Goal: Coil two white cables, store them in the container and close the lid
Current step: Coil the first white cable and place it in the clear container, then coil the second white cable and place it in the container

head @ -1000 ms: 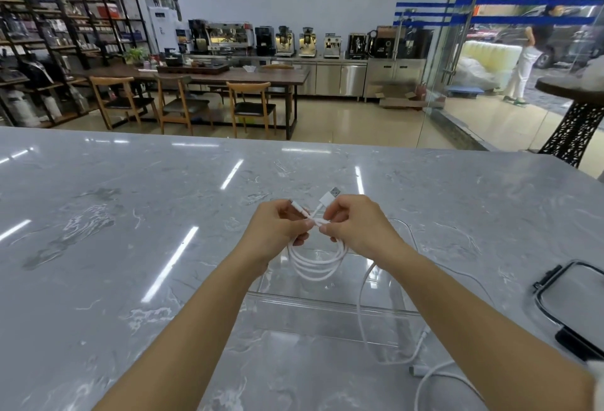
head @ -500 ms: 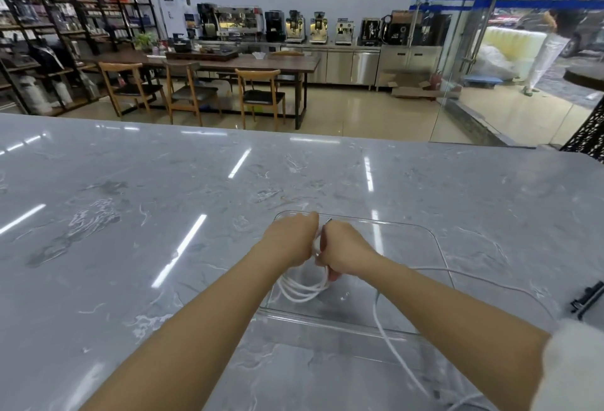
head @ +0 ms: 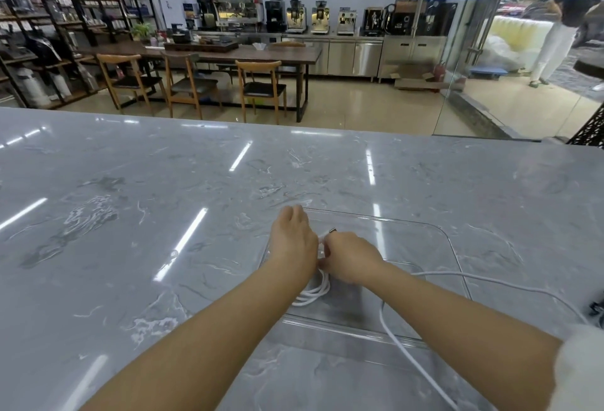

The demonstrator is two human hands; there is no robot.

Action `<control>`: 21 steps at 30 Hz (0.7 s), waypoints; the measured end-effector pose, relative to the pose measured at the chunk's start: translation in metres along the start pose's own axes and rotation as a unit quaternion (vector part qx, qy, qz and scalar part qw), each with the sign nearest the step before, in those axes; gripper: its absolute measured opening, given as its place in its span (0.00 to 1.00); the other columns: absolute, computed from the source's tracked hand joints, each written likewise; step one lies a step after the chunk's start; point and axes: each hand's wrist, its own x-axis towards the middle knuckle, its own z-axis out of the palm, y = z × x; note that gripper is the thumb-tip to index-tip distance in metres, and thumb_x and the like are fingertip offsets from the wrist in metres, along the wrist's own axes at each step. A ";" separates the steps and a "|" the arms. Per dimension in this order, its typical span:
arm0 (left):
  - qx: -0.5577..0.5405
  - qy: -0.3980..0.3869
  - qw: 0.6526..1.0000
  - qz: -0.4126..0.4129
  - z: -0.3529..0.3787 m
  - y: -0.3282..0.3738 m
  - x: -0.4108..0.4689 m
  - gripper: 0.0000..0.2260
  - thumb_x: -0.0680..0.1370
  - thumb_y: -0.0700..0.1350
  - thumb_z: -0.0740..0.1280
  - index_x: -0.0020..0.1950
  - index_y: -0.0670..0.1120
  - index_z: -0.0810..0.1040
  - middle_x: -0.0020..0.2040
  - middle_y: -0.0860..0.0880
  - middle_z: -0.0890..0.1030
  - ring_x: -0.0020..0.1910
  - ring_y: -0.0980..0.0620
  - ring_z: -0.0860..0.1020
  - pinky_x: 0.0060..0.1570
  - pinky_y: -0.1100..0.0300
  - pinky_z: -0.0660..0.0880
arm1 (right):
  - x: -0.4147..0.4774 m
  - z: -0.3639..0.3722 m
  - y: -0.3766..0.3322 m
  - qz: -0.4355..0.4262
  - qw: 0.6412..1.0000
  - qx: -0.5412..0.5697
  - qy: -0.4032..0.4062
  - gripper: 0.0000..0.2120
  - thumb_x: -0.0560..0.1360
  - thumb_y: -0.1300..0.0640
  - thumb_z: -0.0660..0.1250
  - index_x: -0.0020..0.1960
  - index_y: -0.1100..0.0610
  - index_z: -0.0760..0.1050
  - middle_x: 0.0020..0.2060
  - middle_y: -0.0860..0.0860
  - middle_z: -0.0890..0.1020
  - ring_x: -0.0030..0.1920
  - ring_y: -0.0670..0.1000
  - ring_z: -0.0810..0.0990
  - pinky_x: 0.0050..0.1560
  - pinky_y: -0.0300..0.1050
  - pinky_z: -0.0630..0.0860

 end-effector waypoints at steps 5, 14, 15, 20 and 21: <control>-0.019 0.046 0.999 -0.023 -0.011 -0.005 -0.005 0.14 0.77 0.46 0.59 0.61 0.44 0.71 0.60 0.44 0.73 0.61 0.44 0.67 0.63 0.53 0.60 | -0.011 -0.022 -0.001 -0.039 0.999 -0.016 0.024 0.08 0.75 0.50 0.62 0.43 0.55 0.70 0.50 0.57 0.79 0.49 0.59 0.78 0.43 0.46 0.70; -0.376 0.154 0.912 -0.054 -0.065 -0.001 -0.012 0.13 0.79 0.50 0.57 0.57 0.43 0.72 0.52 0.44 0.79 0.49 0.44 0.78 0.45 0.53 0.71 | -0.070 -0.079 0.033 -0.067 0.984 0.055 0.157 0.13 0.75 0.47 0.63 0.50 0.57 0.74 0.46 0.53 0.81 0.45 0.55 0.78 0.46 0.50 0.76; -0.412 0.157 0.896 -0.052 -0.075 0.005 -0.014 0.14 0.79 0.51 0.57 0.56 0.43 0.73 0.51 0.45 0.80 0.48 0.44 0.78 0.44 0.53 0.72 | -0.078 -0.084 0.043 -0.056 0.981 0.074 0.169 0.13 0.75 0.46 0.63 0.48 0.57 0.74 0.44 0.53 0.81 0.43 0.55 0.78 0.45 0.50 0.76; -0.562 0.130 0.817 -0.020 -0.112 0.040 -0.021 0.16 0.77 0.58 0.57 0.52 0.48 0.75 0.48 0.49 0.81 0.47 0.47 0.78 0.45 0.54 0.73 | -0.119 -0.095 0.098 0.002 0.972 0.132 0.195 0.10 0.74 0.47 0.65 0.44 0.54 0.74 0.42 0.51 0.80 0.43 0.52 0.78 0.47 0.49 0.77; -0.571 0.112 0.813 -0.012 -0.115 0.045 -0.023 0.17 0.76 0.60 0.57 0.51 0.48 0.75 0.48 0.50 0.80 0.47 0.47 0.78 0.45 0.54 0.73 | -0.126 -0.094 0.108 0.015 0.971 0.139 0.193 0.10 0.73 0.46 0.65 0.44 0.53 0.74 0.42 0.51 0.80 0.43 0.52 0.78 0.47 0.48 0.76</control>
